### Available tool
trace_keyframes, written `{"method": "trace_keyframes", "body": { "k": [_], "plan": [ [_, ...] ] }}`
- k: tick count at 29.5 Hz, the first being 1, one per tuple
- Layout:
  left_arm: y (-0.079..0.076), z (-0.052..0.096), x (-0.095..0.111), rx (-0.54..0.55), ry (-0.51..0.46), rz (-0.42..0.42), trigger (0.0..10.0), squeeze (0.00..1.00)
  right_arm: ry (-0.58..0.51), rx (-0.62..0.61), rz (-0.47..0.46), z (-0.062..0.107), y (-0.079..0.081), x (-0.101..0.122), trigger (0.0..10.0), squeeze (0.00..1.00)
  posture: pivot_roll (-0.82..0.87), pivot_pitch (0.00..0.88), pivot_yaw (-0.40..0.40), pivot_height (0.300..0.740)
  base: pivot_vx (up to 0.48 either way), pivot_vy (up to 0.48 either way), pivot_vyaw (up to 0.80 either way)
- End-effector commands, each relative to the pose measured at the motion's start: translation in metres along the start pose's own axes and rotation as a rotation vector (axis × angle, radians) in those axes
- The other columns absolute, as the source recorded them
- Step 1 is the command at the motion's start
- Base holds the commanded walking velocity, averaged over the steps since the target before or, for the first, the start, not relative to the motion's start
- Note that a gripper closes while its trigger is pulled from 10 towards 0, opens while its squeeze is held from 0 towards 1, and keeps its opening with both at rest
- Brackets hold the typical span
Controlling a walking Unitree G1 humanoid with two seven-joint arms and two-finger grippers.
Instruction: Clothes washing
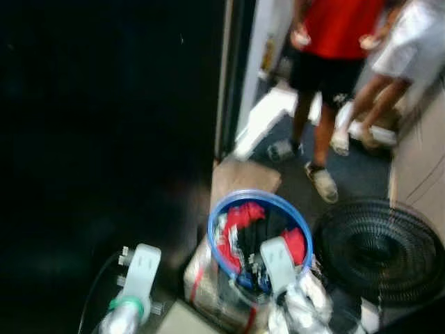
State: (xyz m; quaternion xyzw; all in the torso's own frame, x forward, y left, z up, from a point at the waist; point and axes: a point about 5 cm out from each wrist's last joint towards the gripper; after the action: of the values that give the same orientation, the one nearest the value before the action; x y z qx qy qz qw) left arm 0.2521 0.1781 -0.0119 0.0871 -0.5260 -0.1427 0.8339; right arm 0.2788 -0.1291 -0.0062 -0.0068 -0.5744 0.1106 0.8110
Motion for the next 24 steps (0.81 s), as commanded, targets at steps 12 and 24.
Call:
{"method": "trace_keyframes", "body": {
  "k": [12,24],
  "plan": [
    [-0.0006,-0.0014,-0.0024,-0.023,0.023,-0.005,10.0,0.0,0.049,-0.035,-0.033,0.0038,-0.0061,-0.0103,10.0,0.0,0.18,0.0,-0.049,0.74,0.0,0.0,-0.53],
    [-0.0002,-0.0032,-0.0018,-0.026,0.025,-0.012,10.0,0.0,0.045,-0.035,-0.023,0.0026,-0.0074,-0.0084,10.0,0.0,0.18,0.0,-0.05,0.74,0.0,0.0,-0.44]
  ]
}}
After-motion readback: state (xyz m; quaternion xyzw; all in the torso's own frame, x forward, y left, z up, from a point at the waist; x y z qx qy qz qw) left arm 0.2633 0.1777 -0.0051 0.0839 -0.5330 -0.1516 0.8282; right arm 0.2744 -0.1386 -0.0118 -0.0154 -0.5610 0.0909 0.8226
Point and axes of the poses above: a point about 5 cm out from each wrist's last joint towards the gripper, its own z axis pointing back from the gripper into the wrist, its own x axis along the axis of the wrist's last joint, y = z × x, and after that the axes turned 6 degrees about -z, right-handed
